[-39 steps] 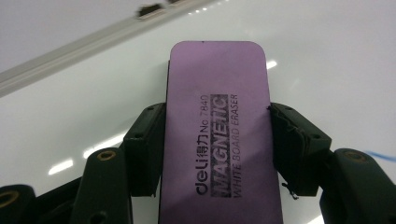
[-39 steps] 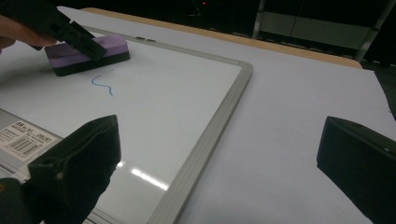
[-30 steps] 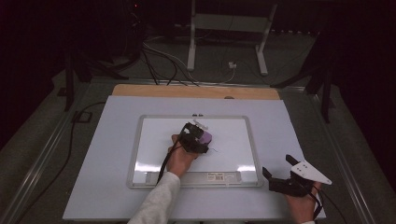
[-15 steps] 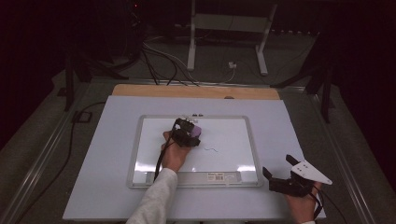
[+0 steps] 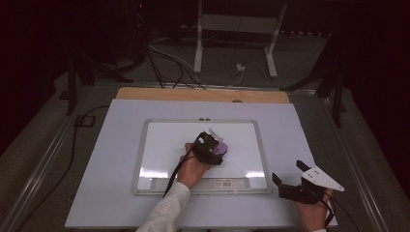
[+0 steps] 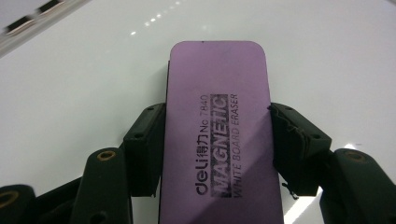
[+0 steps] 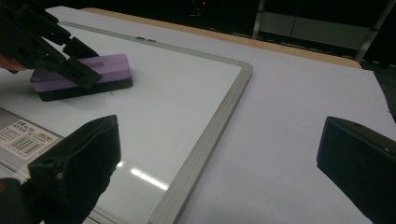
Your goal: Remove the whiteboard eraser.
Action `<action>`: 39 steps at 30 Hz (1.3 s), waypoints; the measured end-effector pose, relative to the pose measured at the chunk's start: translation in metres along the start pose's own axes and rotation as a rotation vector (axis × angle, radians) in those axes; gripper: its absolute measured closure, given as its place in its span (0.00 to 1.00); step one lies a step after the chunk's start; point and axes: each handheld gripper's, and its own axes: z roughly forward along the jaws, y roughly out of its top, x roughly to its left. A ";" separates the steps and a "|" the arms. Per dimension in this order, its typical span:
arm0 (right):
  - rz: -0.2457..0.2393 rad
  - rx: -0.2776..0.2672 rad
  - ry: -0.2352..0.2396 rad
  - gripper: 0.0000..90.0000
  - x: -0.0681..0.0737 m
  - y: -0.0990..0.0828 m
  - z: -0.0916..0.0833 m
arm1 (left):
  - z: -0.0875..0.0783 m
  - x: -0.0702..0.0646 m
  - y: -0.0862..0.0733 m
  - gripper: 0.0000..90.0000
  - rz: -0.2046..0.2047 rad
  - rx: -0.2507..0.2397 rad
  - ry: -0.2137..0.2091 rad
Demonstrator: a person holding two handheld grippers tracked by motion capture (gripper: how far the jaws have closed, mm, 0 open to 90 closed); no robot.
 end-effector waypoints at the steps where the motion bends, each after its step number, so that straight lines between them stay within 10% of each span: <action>1: 0.000 0.001 0.000 0.00 0.000 0.000 0.000 | -0.001 0.004 -0.001 0.46 -0.015 0.001 0.011; 9: -0.001 0.008 0.003 0.00 0.001 0.000 0.001 | -0.002 0.010 -0.003 0.46 -0.055 0.009 0.032; 20: 0.003 0.007 0.001 0.00 -0.001 0.000 0.003 | 0.000 -0.027 0.004 0.46 0.069 0.011 -0.066; 25: 0.005 0.004 -0.003 0.00 -0.001 0.000 0.001 | 0.000 -0.014 0.003 0.46 0.046 0.013 0.002; 33: 0.003 0.005 -0.001 0.00 0.000 0.000 0.001 | -0.006 0.030 -0.009 0.46 -0.117 0.009 0.088; 39: 0.001 0.008 0.002 0.00 0.001 0.000 0.002 | -0.003 0.017 -0.006 0.46 -0.093 0.002 0.057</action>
